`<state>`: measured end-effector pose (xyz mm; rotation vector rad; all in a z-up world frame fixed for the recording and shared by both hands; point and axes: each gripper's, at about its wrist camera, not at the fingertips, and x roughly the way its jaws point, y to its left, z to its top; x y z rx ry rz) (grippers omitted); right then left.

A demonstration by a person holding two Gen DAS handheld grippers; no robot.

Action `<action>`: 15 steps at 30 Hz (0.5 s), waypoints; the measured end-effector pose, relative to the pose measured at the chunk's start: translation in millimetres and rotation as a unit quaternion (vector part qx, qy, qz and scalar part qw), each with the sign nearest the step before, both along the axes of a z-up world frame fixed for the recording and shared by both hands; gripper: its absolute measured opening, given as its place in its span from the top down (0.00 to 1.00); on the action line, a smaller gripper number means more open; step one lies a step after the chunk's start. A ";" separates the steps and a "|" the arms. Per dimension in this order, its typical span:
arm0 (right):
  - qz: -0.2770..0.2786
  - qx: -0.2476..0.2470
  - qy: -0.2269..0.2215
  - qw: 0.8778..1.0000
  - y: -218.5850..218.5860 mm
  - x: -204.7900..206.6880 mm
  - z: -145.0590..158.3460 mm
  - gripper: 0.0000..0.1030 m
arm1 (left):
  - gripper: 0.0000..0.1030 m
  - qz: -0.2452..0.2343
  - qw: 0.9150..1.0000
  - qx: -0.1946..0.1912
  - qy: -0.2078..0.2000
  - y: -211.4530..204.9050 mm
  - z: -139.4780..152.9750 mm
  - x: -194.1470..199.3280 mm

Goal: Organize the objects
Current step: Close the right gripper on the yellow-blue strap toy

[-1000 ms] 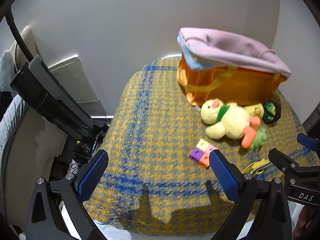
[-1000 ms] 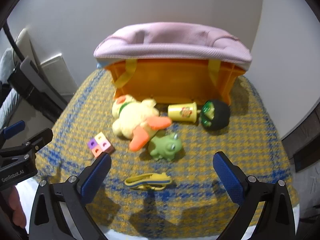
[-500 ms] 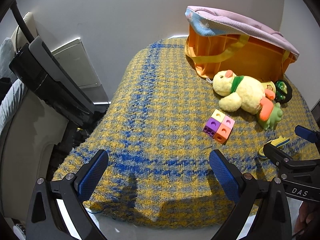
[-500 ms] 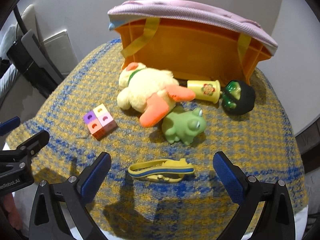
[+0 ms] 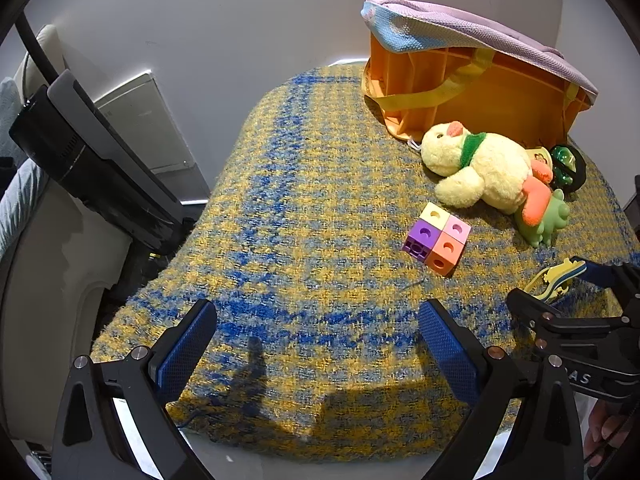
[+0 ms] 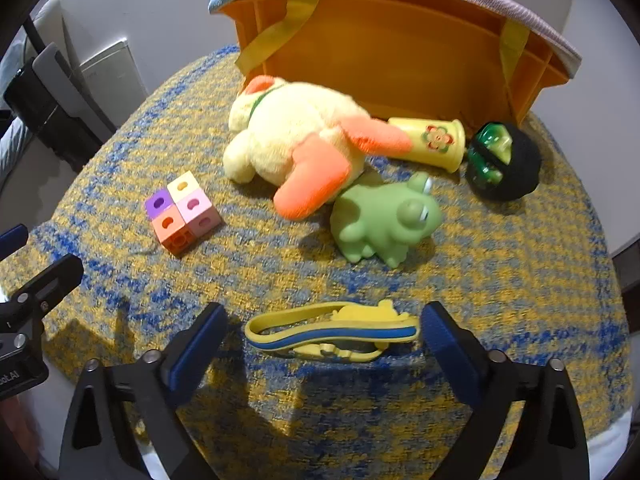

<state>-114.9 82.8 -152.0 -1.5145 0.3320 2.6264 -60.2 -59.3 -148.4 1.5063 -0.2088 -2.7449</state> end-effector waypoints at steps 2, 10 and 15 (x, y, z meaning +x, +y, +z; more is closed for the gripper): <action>0.001 -0.006 -0.005 1.000 0.7 -0.5 -2.5 0.22 | 0.00 -0.006 1.000 0.002 -0.001 1.5 -0.3 -0.1; 0.002 -0.008 -0.001 1.000 4.6 4.5 2.3 0.26 | 0.00 -0.038 0.999 0.007 0.004 14.5 3.9 0.9; -0.009 -0.009 0.007 1.000 15.8 12.8 12.8 0.26 | 0.00 -0.042 0.999 0.016 -0.007 22.1 4.3 -4.8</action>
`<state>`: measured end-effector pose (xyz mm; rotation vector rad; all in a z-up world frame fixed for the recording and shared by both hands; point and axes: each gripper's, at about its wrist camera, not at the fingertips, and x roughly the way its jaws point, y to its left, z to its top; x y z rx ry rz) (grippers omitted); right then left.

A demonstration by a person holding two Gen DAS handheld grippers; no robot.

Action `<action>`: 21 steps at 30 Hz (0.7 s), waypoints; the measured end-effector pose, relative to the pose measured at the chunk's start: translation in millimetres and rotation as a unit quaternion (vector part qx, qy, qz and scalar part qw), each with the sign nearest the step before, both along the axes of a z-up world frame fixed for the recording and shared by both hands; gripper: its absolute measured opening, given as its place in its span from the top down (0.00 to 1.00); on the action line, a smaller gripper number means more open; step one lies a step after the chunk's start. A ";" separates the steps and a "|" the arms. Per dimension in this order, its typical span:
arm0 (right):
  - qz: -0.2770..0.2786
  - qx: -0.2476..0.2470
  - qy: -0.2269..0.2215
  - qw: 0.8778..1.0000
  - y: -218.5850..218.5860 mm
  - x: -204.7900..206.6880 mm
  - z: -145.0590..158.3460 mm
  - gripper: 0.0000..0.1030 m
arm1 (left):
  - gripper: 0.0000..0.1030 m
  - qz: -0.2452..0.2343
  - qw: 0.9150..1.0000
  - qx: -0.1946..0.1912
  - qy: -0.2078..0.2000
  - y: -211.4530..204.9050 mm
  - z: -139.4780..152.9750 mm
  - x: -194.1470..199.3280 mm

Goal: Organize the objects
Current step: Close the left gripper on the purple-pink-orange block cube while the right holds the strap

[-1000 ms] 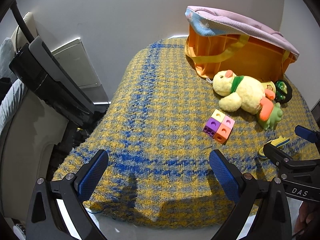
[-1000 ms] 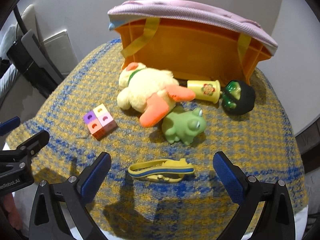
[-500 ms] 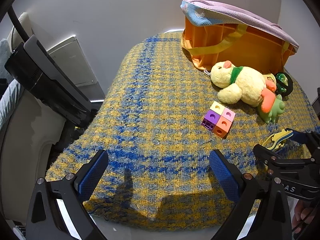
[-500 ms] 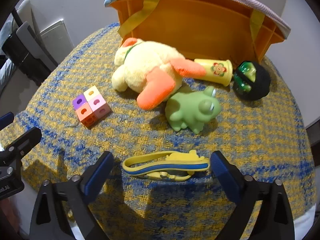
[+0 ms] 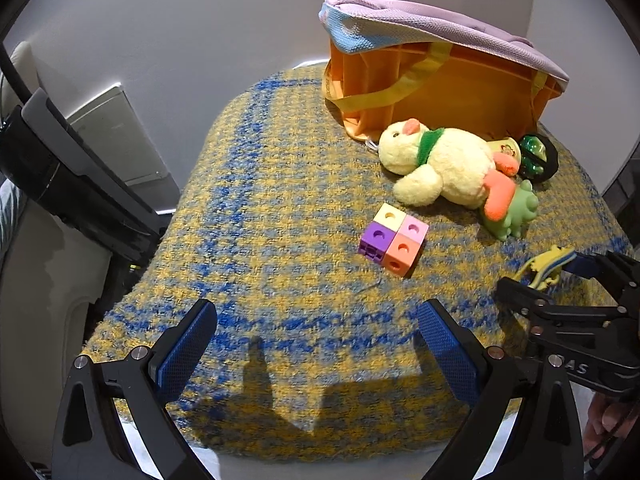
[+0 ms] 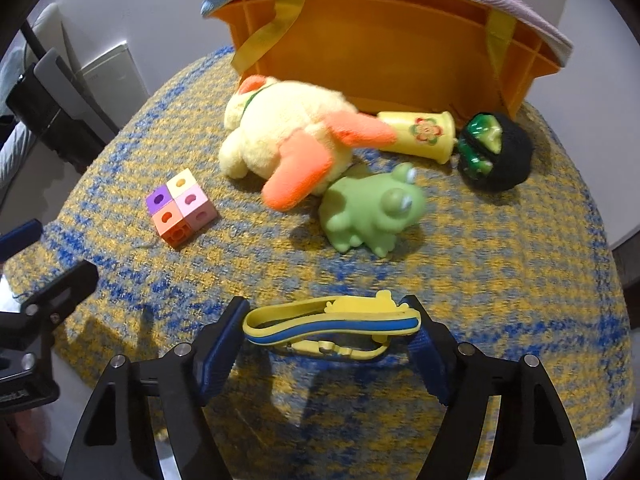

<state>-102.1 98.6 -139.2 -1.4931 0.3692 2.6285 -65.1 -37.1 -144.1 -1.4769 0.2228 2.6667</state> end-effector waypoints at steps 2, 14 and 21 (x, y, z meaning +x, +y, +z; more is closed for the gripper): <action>-0.009 -0.002 0.006 1.000 7.8 4.3 5.2 0.26 | 0.00 0.005 1.000 0.005 0.002 1.6 2.7 -4.4; -0.067 0.001 0.038 0.997 47.8 19.3 29.3 0.26 | 0.01 -0.010 1.000 -0.011 0.012 42.3 -2.6 -36.3; -0.084 -0.010 0.037 0.996 62.6 20.9 22.7 0.26 | 0.07 -0.003 1.000 -0.006 0.007 55.4 -17.6 -48.3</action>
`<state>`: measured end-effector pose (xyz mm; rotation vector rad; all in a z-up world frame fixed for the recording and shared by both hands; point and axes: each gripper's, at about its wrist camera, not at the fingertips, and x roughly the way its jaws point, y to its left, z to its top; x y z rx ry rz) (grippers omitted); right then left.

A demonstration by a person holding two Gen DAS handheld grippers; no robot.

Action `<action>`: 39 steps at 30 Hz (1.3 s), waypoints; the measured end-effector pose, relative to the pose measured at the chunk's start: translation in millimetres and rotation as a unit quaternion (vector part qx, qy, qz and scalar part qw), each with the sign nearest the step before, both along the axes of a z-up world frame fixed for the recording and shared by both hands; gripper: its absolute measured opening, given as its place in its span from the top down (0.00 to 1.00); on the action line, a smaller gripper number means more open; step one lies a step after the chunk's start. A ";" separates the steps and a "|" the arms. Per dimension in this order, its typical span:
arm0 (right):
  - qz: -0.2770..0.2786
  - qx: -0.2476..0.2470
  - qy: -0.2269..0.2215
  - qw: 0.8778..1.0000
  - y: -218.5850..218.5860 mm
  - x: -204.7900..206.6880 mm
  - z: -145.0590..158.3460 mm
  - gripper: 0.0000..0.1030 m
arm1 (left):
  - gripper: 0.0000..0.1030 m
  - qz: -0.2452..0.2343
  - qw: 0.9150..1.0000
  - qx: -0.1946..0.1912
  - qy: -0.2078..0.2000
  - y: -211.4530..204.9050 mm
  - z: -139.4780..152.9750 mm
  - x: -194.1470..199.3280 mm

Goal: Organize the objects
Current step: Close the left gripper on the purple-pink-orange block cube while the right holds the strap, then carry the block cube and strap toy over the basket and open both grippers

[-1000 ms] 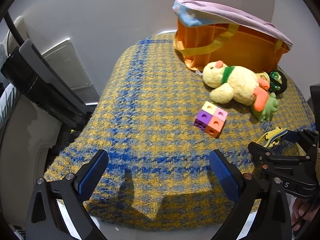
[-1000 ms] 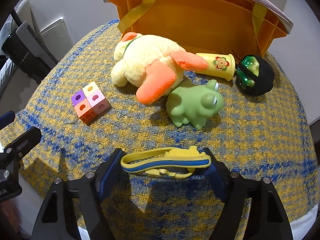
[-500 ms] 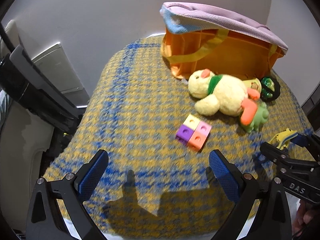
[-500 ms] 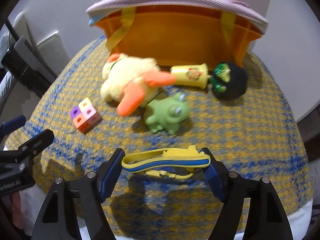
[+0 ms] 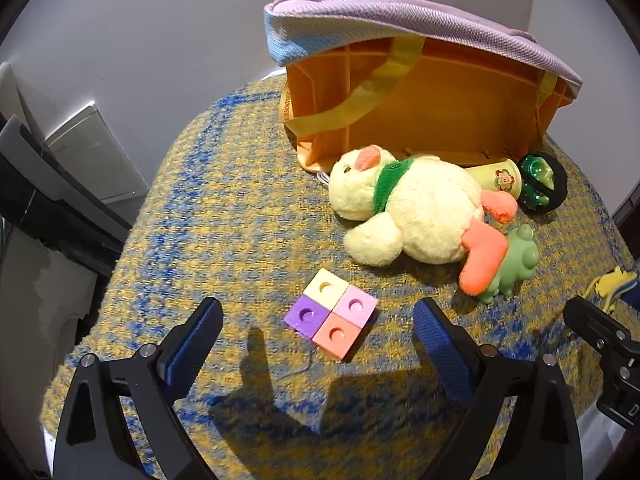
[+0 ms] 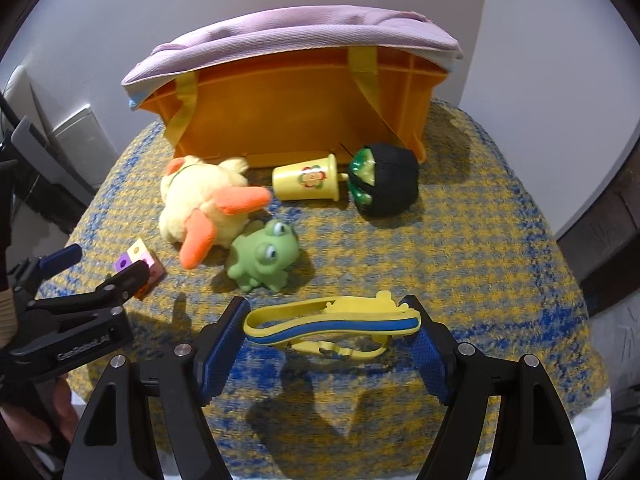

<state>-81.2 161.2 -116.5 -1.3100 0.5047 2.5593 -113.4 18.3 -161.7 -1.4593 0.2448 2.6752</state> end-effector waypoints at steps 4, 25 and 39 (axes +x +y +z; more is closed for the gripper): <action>-0.006 -0.009 0.001 1.000 4.1 2.7 -4.1 0.26 | 0.15 0.009 1.000 0.012 0.003 -0.7 -5.4 -5.5; -0.011 -0.031 0.004 0.999 11.5 4.7 -12.5 0.26 | 0.48 0.009 0.999 0.015 -0.031 1.3 -28.2 -13.2; -0.005 -0.035 0.015 0.999 9.7 7.6 -7.5 0.26 | 0.48 -0.010 0.999 0.000 -0.031 -3.7 -13.9 -7.1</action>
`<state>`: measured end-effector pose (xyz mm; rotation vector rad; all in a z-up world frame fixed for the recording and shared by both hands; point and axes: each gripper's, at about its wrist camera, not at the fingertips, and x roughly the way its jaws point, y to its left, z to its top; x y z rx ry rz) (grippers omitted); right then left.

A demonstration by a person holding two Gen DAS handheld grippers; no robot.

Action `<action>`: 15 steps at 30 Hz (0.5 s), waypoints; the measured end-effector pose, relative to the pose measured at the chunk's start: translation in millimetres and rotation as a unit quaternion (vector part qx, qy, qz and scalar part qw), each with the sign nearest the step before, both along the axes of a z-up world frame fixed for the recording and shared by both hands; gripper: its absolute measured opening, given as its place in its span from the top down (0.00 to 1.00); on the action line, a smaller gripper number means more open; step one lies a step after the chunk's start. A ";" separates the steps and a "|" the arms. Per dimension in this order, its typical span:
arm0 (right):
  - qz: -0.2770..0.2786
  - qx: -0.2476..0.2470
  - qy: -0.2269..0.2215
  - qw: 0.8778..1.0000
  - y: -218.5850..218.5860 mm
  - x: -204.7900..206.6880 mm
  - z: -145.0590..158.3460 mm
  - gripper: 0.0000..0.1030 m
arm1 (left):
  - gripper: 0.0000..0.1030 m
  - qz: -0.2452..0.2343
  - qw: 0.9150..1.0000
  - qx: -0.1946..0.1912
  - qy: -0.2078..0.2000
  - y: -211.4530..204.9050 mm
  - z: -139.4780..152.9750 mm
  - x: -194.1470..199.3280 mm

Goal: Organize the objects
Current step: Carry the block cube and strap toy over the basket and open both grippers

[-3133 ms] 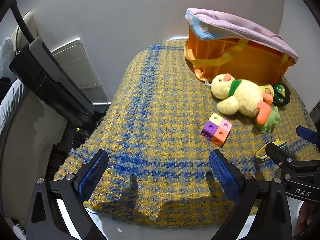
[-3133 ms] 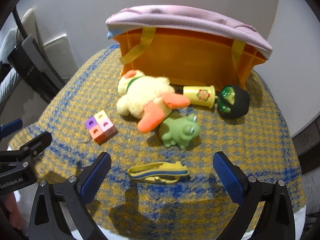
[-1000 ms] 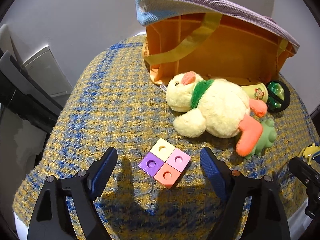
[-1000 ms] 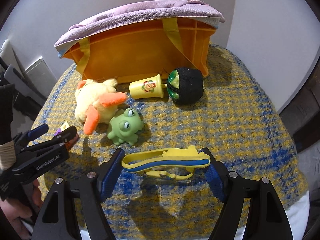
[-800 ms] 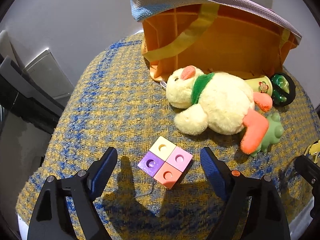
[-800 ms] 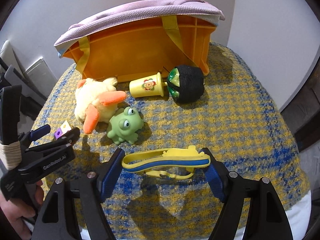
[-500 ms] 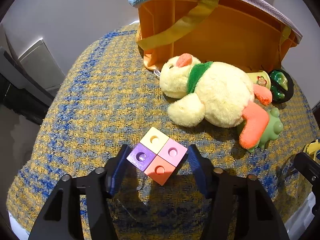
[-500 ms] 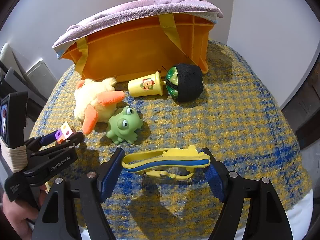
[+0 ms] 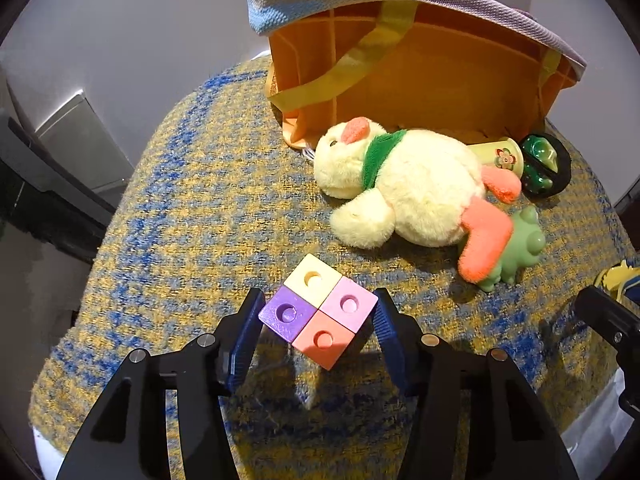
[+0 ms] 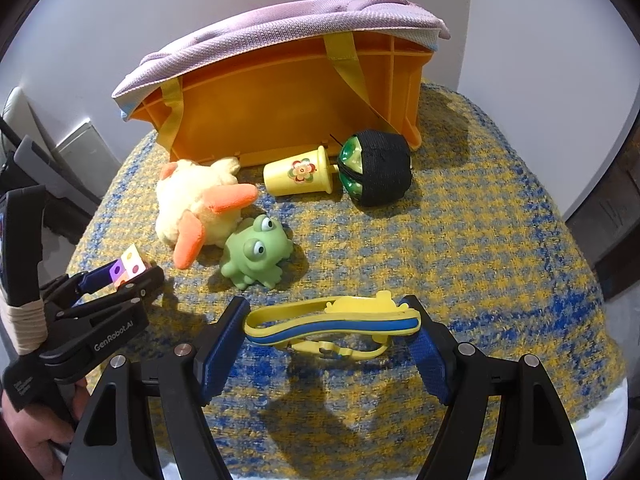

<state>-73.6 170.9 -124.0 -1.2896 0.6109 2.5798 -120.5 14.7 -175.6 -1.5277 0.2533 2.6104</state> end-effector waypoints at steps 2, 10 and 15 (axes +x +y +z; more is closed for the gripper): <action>0.000 -0.001 0.004 1.000 0.9 0.4 3.0 0.26 | 0.48 -0.001 1.000 -0.001 0.000 -1.7 5.0 0.1; -0.004 -0.003 0.025 1.000 9.2 4.0 21.6 0.26 | 0.48 -0.012 1.000 0.000 0.013 3.2 31.3 1.2; -0.008 -0.001 0.040 0.999 16.5 6.4 36.7 0.26 | 0.48 -0.020 0.999 0.002 0.027 4.0 53.1 0.5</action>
